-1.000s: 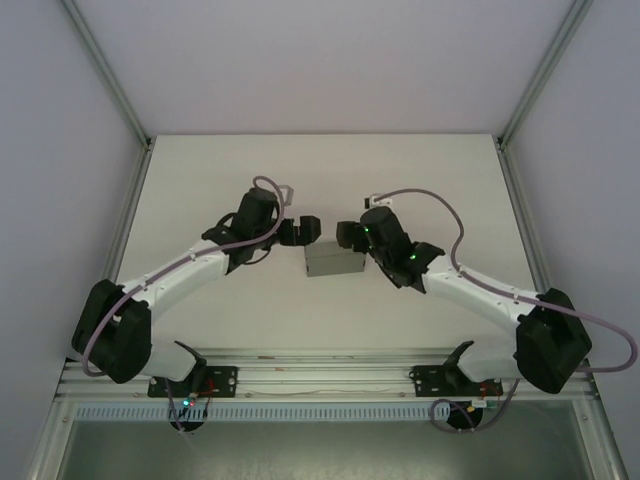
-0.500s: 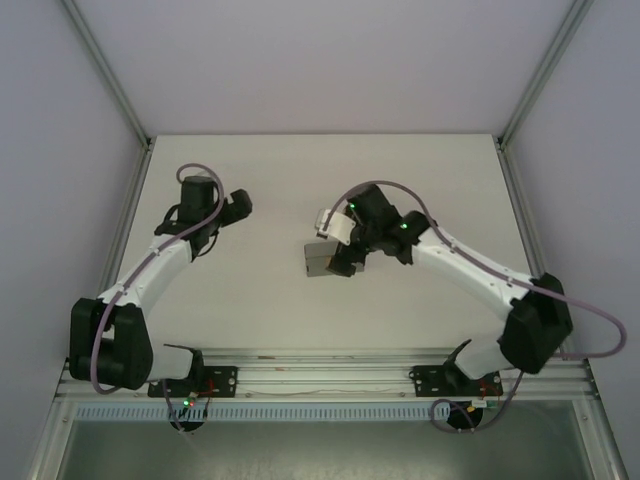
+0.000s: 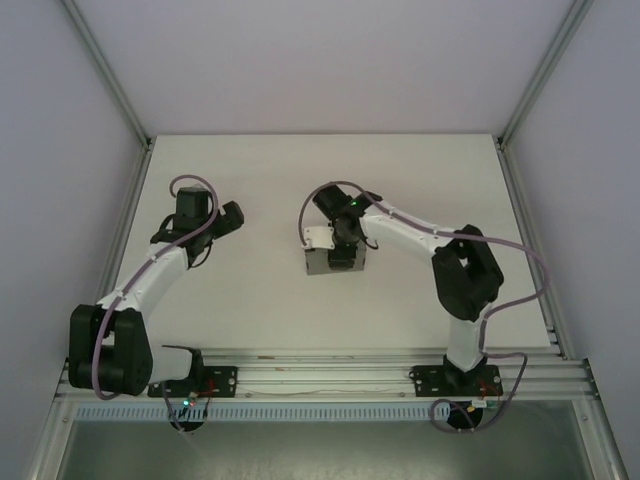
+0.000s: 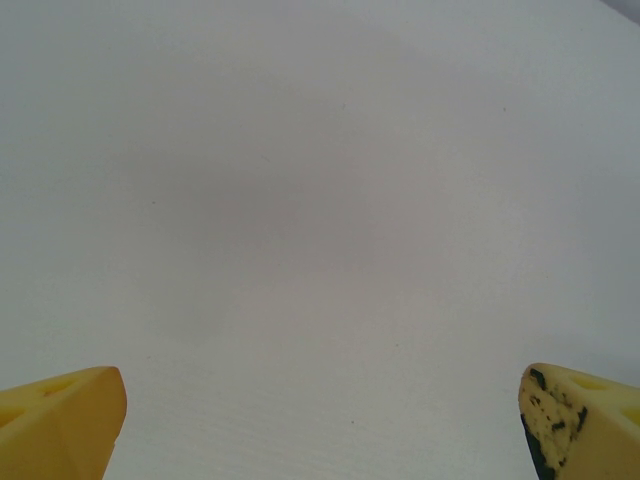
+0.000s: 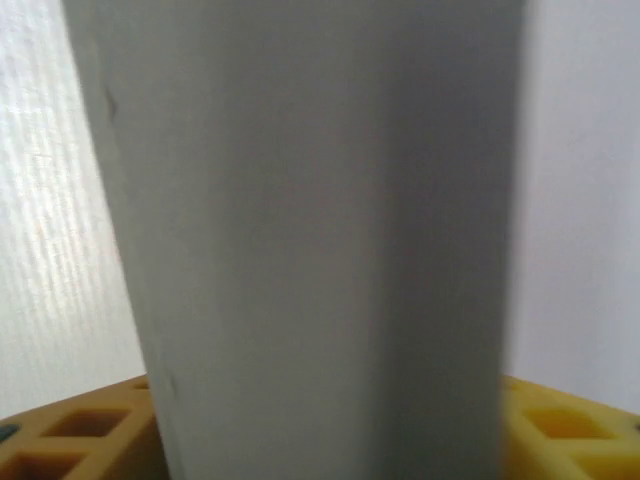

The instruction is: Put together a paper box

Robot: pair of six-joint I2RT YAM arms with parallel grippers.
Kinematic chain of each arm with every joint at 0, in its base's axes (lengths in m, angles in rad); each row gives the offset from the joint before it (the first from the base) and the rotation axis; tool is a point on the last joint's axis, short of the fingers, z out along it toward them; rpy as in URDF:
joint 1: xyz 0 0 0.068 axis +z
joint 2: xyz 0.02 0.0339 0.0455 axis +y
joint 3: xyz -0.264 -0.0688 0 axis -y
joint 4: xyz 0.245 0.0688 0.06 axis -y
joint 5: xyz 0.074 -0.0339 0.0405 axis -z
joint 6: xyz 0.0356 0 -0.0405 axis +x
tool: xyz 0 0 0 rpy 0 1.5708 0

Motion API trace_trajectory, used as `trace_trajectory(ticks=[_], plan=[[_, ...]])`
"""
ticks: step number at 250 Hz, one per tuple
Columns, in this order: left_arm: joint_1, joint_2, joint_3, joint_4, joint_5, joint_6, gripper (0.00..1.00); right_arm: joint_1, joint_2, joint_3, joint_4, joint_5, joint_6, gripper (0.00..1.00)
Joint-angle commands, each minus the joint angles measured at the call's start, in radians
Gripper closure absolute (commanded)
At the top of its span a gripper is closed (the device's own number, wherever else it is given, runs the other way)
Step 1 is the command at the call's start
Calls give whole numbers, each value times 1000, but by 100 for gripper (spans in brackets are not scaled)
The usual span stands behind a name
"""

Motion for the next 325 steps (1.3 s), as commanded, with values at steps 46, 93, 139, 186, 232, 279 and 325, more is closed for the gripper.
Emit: trace_trajectory(ticks=[46,93,139,186,232,279,325], plan=[[8,-48,-17,-21,-51,30,0,21,37,-43,194,317,75,58],[9,-59,-23,-22,-55,28,0,22,76,-78,410,544,43,57],[8,-74,-29,-25,-52,31,0,19,81,-147,618,577,-21,51],[9,-100,-36,-28,-59,35,0,21,41,-246,715,568,-87,29],[8,-109,-37,-10,-60,34,0,30,-20,-248,542,494,5,0],[8,-86,-1,-21,-48,51,0,34,-121,-222,286,322,80,0],[8,-75,25,-26,-42,76,0,21,-249,-239,225,214,121,0]])
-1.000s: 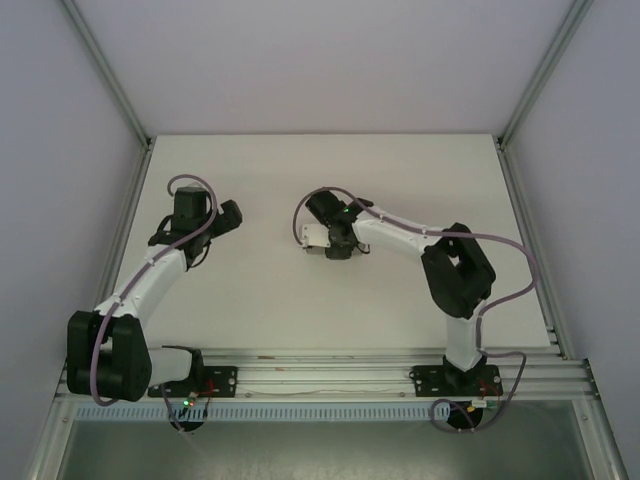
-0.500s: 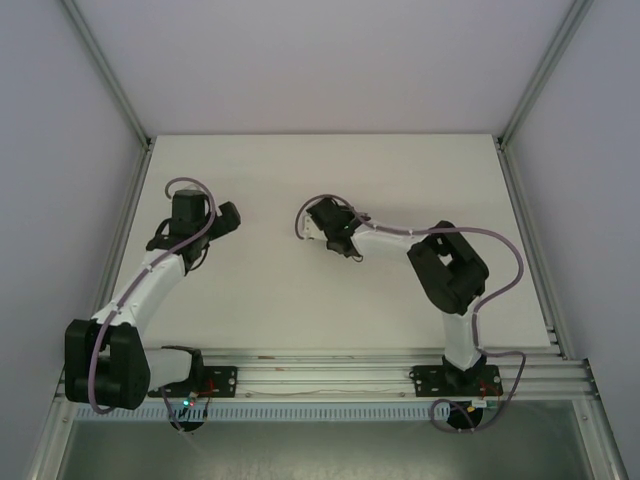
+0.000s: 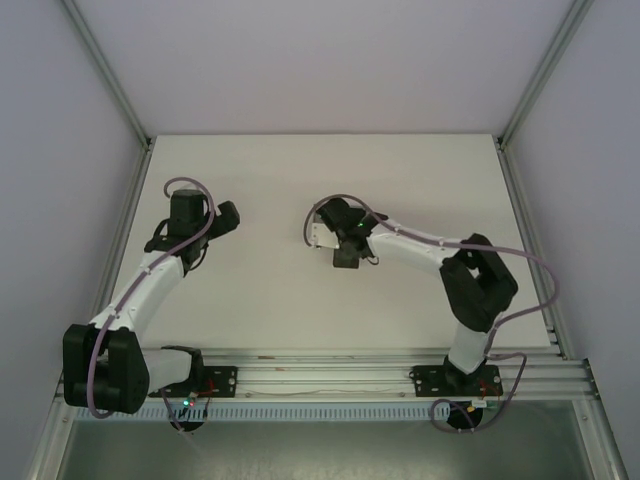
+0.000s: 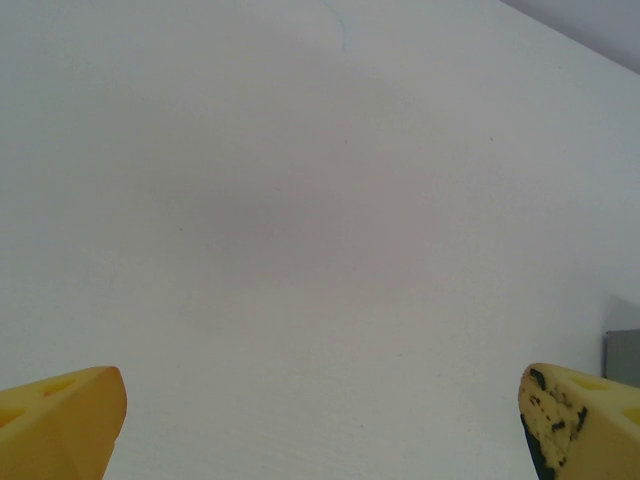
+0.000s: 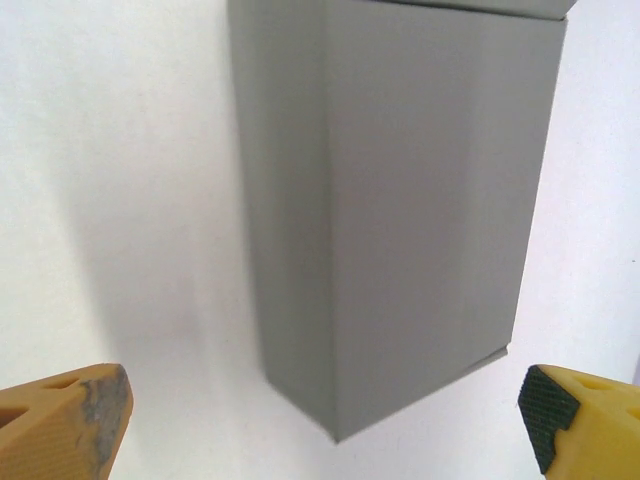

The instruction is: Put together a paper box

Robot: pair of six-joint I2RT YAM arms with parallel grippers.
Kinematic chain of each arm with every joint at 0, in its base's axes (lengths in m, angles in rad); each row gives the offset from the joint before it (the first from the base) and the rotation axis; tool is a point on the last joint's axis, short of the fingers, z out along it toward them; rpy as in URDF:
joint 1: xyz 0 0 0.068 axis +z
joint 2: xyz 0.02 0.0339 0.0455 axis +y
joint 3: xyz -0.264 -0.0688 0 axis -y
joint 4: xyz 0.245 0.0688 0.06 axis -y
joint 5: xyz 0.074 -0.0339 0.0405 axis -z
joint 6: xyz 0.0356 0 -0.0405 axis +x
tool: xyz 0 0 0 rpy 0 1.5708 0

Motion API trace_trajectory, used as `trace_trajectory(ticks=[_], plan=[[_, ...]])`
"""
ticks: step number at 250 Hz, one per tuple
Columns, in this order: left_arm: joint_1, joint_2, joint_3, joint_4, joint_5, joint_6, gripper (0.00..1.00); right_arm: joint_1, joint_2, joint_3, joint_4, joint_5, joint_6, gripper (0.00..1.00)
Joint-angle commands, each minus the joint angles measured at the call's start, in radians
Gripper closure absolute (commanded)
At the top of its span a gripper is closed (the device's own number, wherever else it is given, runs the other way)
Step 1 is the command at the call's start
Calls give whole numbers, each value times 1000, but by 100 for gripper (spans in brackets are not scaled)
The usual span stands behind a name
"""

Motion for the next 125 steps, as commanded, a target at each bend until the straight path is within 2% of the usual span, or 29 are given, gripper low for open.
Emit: trace_trajectory(ticks=[1,30,61,102,125], plan=[[8,8,41,-16,-6,38,0,-6,-108,-5,-94,-100,59,0],[9,-3,37,-6,-38,64,0,-56,-232,-87,29,-147,163,0],[12,-22,-1,57,-88,114,0,-145,-370,-204,250,-101,444,0],[16,-32,-154,336,-191,194,0,-361,-491,-348,373,0,916,0],[22,-17,-239,501,-230,251,0,-495,-519,-442,418,76,1112,0]])
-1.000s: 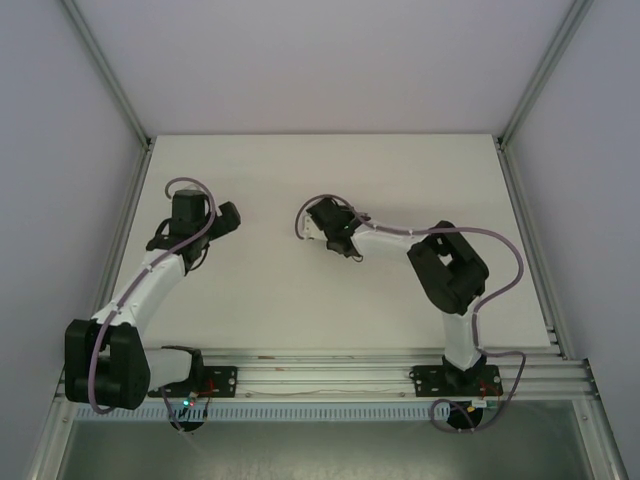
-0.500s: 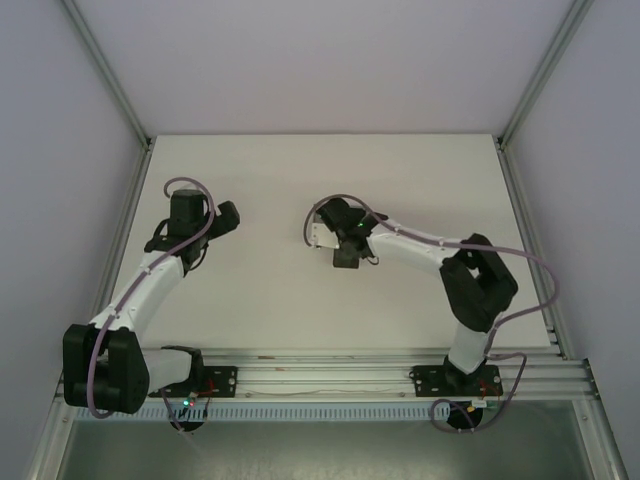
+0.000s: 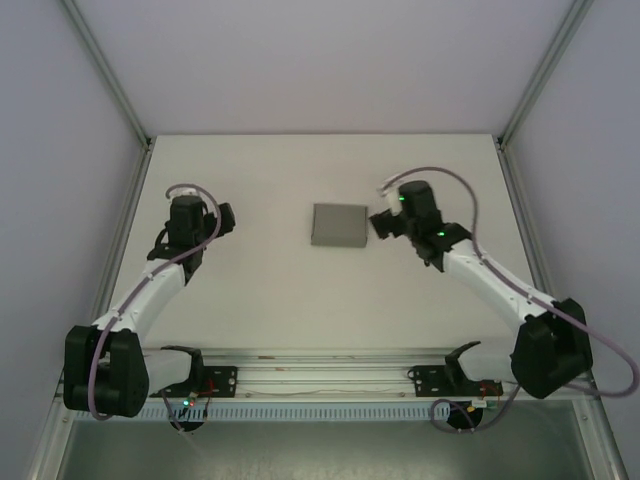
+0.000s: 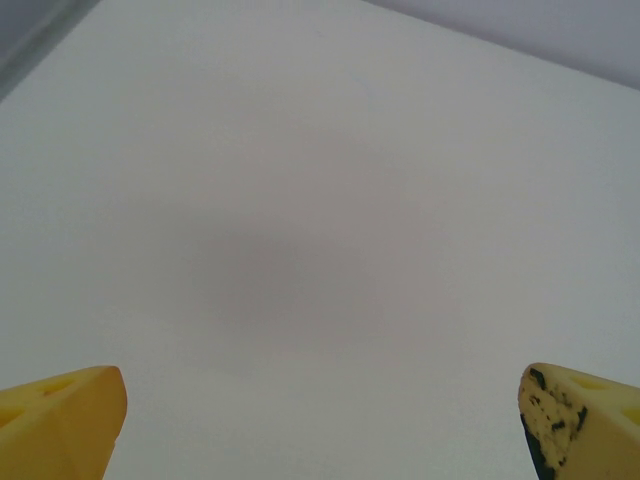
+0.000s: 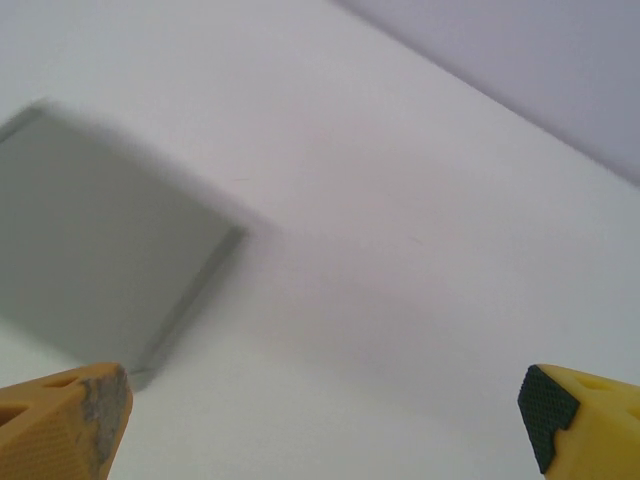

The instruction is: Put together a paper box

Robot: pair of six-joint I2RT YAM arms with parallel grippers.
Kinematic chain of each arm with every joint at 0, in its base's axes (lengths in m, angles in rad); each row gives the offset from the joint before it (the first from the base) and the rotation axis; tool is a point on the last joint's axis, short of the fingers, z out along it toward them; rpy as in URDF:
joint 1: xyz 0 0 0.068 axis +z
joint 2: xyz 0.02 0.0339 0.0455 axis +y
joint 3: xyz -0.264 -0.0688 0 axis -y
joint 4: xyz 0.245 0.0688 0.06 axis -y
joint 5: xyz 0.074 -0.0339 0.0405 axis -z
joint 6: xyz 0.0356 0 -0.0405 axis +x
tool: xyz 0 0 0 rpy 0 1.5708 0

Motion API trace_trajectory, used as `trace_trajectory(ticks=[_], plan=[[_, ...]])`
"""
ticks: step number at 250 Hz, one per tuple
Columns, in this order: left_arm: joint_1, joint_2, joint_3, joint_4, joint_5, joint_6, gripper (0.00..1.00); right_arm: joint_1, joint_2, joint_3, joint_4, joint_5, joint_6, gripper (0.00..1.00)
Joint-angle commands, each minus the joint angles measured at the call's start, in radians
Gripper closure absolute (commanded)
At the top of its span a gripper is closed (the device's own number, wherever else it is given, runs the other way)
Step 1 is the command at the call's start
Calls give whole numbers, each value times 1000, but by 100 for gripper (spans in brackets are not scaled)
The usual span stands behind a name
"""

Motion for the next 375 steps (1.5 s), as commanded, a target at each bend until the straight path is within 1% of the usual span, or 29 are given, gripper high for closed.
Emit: trace_trajectory(ticks=[1,13,28,50,64,83,96,110,122,133,152,158,170,187,195,199,203,209,218,234,250,268,287,303,375], plan=[[15,5,-99,266,-109,105,0,-137,-34,-106,108,130,417,0],[16,18,-133,341,-127,115,0,-190,-38,-163,154,164,462,0],[18,41,-176,451,-109,147,0,-235,-36,-231,226,204,489,0],[19,80,-235,602,-107,196,0,-256,-25,-343,414,243,439,0],[21,105,-256,651,-118,219,0,-264,-12,-413,547,262,412,0],[27,144,-283,712,-108,234,0,-276,-2,-485,712,265,397,0],[30,175,-301,783,-97,245,0,-281,13,-524,824,257,388,0],[32,174,-298,787,-73,243,0,-288,38,-545,908,234,359,0],[36,202,-322,868,-59,257,0,-291,75,-545,949,227,346,0],[51,252,-334,922,-40,243,0,-293,123,-546,996,222,338,0],[59,362,-371,1119,-35,252,0,-297,211,-569,1146,204,321,0],[60,350,-375,1113,-14,253,0,-299,203,-568,1130,200,325,0],[66,300,-365,1006,10,242,0,-310,164,-555,1041,173,337,0],[79,338,-386,1110,11,236,0,-345,187,-573,1088,31,329,0],[81,332,-379,1091,20,233,0,-361,237,-570,1141,-14,327,0],[82,323,-369,1058,26,233,0,-362,261,-565,1171,-6,327,0],[82,314,-357,1019,31,234,0,-365,272,-554,1164,5,333,0],[82,310,-340,979,37,234,0,-368,252,-529,1078,3,345,0],[81,330,-333,994,50,248,0,-389,217,-498,956,-35,358,0],[81,323,-330,980,57,247,0,-402,257,-511,1054,-29,378,0],[81,327,-330,985,56,248,0,-403,233,-487,959,-31,380,0],[81,322,-327,972,57,247,0,-404,249,-504,1021,-31,380,0],[80,326,-329,980,55,250,0,-405,234,-493,975,-31,379,0],[81,325,-326,972,54,251,0,-404,240,-502,1002,-26,377,0],[77,325,-327,975,53,252,0,-403,235,-500,991,-26,376,0]])
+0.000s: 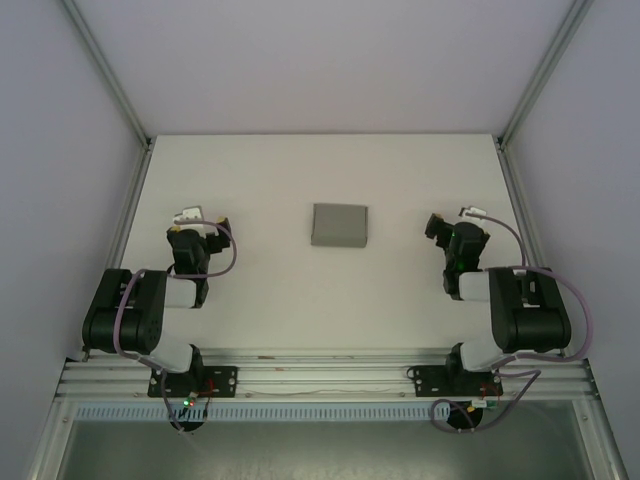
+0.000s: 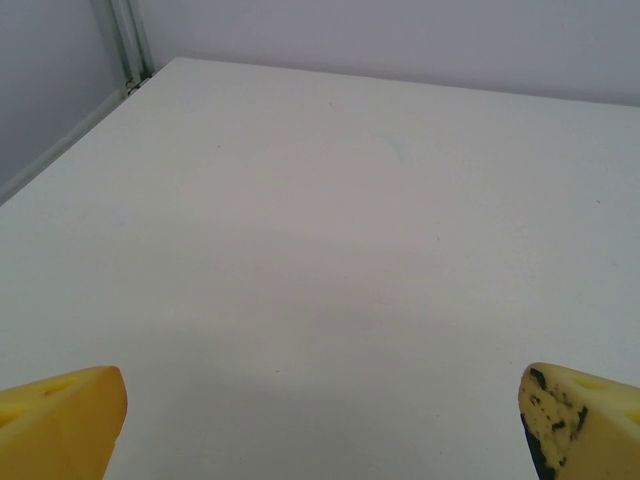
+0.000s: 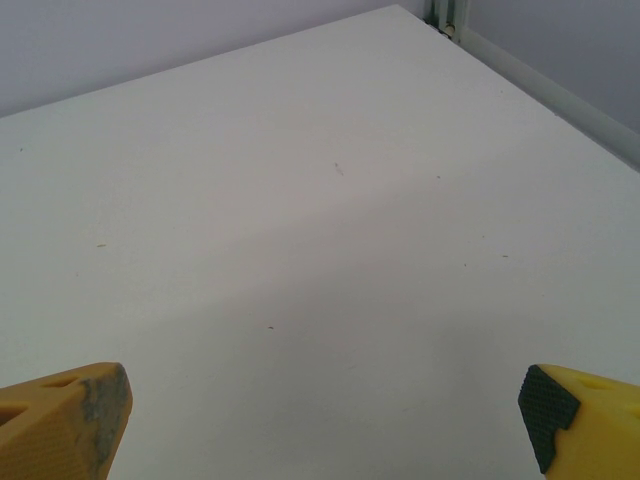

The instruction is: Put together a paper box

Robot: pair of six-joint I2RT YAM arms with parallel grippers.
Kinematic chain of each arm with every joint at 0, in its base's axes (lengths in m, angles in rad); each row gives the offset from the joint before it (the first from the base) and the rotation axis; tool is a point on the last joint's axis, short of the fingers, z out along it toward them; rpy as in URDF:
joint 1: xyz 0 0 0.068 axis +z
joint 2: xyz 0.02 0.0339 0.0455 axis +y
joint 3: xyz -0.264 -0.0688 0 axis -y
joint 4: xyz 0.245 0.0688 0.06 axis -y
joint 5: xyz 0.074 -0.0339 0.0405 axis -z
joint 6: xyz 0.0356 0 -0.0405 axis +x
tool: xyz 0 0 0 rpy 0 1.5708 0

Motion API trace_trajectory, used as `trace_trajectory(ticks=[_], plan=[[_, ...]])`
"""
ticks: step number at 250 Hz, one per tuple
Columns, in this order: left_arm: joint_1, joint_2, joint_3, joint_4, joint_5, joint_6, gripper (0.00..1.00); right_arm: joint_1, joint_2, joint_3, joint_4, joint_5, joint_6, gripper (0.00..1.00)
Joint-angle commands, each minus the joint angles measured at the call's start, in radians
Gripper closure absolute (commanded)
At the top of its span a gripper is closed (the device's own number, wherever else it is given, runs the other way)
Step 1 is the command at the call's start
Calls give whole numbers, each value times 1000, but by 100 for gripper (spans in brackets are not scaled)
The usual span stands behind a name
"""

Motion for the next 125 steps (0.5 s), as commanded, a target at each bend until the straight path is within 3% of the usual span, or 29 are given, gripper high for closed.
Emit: trace_trajectory(ticks=[1,125], plan=[[2,-3,15,9,7,20,0,-3,-7,14,-3,1,7,0],[2,-3,14,8,7,20,0,-3,-8,14,-4,0,6,0]])
